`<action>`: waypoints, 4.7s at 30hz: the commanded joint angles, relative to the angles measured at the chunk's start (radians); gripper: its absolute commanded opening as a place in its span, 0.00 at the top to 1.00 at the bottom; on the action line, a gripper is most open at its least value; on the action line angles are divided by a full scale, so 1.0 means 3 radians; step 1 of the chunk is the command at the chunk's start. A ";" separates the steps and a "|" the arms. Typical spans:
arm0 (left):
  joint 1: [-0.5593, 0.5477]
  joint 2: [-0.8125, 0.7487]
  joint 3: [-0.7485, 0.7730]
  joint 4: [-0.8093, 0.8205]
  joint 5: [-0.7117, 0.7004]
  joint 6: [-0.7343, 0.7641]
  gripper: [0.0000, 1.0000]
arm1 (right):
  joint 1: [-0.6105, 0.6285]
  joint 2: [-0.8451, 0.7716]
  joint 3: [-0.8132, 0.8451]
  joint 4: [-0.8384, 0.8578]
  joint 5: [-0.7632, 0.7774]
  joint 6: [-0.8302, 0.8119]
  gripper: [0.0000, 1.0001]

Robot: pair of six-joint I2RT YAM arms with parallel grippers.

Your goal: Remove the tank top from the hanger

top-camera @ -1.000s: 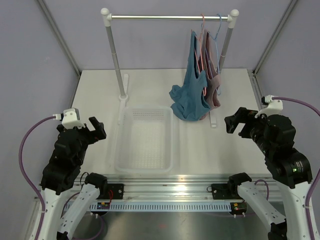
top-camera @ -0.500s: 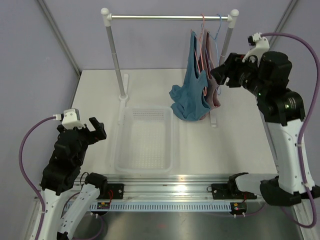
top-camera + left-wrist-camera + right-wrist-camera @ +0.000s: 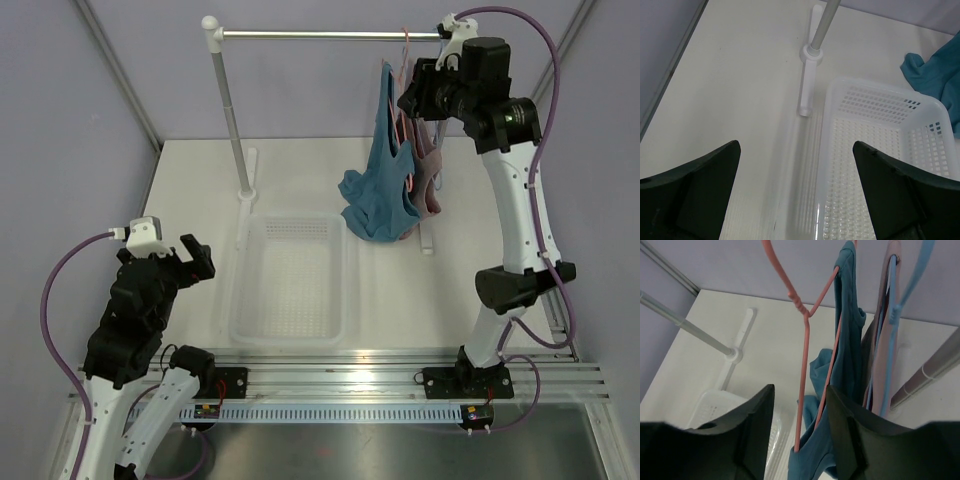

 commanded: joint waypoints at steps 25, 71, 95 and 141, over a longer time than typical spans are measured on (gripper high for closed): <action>-0.0006 0.0304 0.0180 0.0193 0.0466 0.0117 0.01 | 0.0042 0.0144 0.0672 0.0016 -0.0012 0.0039 1.00; -0.2568 0.4094 0.3652 0.1988 0.0697 0.1098 0.29 | 0.0042 -0.2735 -0.1240 -0.0986 -0.0784 0.0443 1.00; -0.2159 0.4656 0.4485 0.1232 -0.0849 0.0240 1.00 | 0.0042 -0.3700 -0.2263 -0.0787 -0.0703 -0.0043 1.00; -0.2925 0.2995 0.1499 0.1625 -0.0233 -0.0037 0.01 | 0.0042 -0.2015 -0.1655 -0.0025 -0.0018 0.0392 1.00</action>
